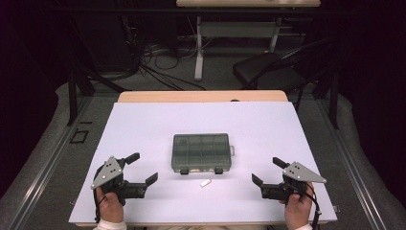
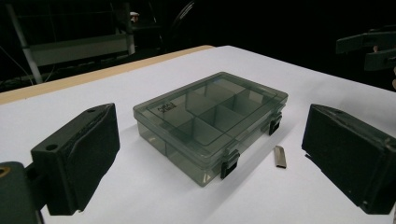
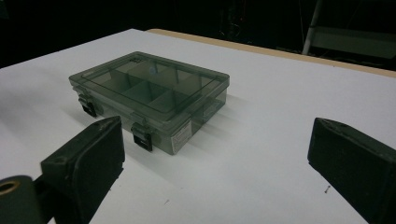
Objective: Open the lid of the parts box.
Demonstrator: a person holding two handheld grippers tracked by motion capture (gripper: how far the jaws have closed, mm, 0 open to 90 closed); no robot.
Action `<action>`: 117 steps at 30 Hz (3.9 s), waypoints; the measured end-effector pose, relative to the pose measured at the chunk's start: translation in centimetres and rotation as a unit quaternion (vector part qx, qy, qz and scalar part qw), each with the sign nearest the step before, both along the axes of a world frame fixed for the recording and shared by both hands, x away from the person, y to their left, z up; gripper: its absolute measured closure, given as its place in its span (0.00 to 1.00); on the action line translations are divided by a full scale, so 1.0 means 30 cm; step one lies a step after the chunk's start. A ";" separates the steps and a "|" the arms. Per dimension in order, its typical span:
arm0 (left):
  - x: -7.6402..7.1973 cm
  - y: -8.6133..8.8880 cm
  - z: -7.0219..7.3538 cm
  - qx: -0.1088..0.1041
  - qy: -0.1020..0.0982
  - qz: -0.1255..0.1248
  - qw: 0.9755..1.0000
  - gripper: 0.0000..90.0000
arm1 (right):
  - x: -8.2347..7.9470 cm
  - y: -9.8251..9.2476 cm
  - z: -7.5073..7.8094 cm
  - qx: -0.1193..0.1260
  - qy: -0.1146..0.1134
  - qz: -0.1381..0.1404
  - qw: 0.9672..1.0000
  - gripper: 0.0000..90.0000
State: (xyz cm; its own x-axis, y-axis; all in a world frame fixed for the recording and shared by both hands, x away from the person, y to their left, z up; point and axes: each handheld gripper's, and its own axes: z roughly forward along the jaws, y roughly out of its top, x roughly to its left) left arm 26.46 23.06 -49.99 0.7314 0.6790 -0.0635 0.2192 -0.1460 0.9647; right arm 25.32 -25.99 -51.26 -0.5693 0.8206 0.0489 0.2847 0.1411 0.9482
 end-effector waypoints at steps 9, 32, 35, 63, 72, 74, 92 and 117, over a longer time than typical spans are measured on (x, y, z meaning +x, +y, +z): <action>0.002 -0.005 0.003 -0.003 0.001 0.007 1.000 0.04 | 0.015 0.027 -0.002 -0.009 0.006 -0.003 1.000 0.00; 0.055 -0.135 -0.005 0.044 0.050 0.023 0.997 0.06 | 0.043 0.115 0.030 -0.013 0.043 -0.015 0.999 0.17; 0.075 -0.170 0.017 0.048 0.060 0.020 0.997 0.17 | 0.058 0.168 0.053 -0.050 0.038 -0.010 0.998 0.22; 0.137 -0.263 -0.050 0.069 0.065 0.055 0.994 0.67 | 0.131 0.305 -0.034 -0.065 0.007 0.025 0.998 0.65; 0.092 -0.287 -0.073 0.063 0.083 0.043 0.994 0.79 | 0.099 0.304 -0.057 -0.027 0.029 0.043 0.998 0.76; 0.077 -0.289 -0.077 0.068 0.086 0.045 0.993 0.80 | 0.087 0.304 -0.060 -0.024 0.035 0.044 0.998 0.78; 0.089 -0.269 -0.129 0.031 0.204 0.049 0.977 1.00 | 0.109 0.294 -0.120 0.011 0.115 0.061 0.991 1.00; 0.123 -0.293 -0.182 0.046 0.249 0.039 0.967 1.00 | 0.154 0.314 -0.173 0.029 0.169 0.054 0.984 1.00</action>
State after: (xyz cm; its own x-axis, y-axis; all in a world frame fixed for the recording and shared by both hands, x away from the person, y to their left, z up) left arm 30.15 14.27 -55.44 0.5721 0.7502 -0.3314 0.6665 -0.1898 0.7209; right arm 29.93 -16.58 -56.44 -0.5955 0.7472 0.2949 0.5717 0.1363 0.8091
